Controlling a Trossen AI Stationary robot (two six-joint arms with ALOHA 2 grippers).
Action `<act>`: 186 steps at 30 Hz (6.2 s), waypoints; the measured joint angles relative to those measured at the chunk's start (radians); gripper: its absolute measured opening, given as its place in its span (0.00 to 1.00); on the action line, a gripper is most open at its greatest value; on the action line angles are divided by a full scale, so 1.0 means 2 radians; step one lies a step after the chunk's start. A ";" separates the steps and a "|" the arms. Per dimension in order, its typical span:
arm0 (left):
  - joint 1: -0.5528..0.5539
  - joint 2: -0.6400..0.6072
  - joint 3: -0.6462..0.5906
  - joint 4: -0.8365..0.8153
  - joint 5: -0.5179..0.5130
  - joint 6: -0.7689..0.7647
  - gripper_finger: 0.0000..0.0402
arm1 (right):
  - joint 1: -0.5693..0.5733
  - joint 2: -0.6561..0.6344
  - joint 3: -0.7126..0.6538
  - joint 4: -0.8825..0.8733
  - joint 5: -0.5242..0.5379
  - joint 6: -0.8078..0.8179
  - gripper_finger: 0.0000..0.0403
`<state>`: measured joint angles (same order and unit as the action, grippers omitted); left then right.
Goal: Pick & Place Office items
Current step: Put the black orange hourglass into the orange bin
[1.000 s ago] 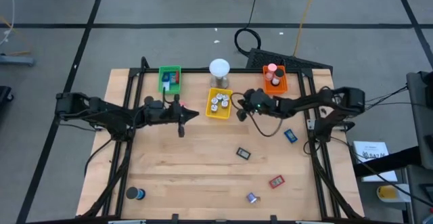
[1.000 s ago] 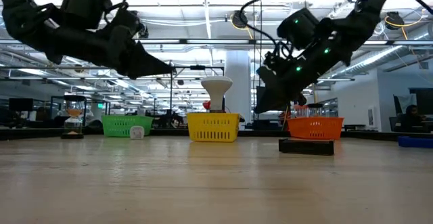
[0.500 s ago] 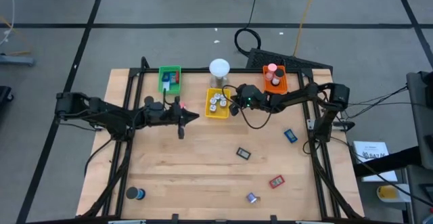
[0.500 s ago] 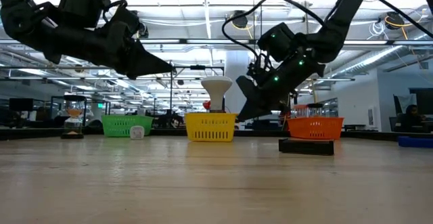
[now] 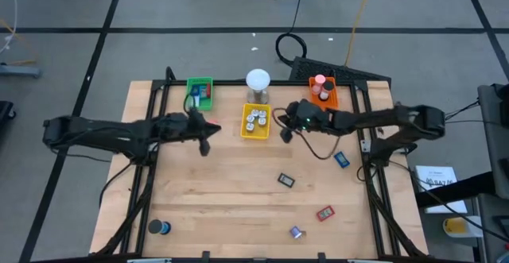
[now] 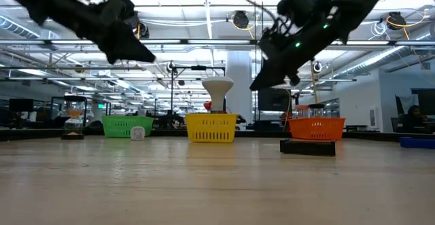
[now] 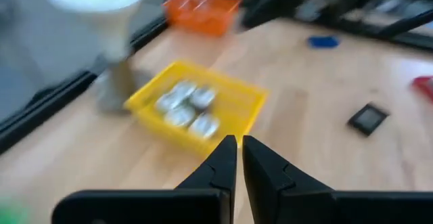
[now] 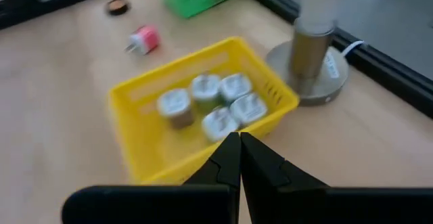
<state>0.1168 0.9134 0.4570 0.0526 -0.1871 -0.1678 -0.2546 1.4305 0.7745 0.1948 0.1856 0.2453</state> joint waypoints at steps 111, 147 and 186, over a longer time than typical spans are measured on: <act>-0.055 0.574 0.661 -0.497 0.040 0.109 0.54 | 0.105 -0.272 -0.151 -0.051 0.025 -0.013 0.00; -0.080 0.485 0.652 -0.516 0.010 0.126 0.68 | 0.105 -0.272 -0.151 -0.048 0.024 -0.012 0.00; -0.027 -0.065 -0.115 0.141 -0.004 0.069 0.01 | 0.105 -0.261 -0.181 0.073 0.024 -0.028 0.00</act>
<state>0.0638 0.7837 0.2270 0.3343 -0.1946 -0.0303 -0.0442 0.9094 0.4115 0.3411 0.2340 0.1895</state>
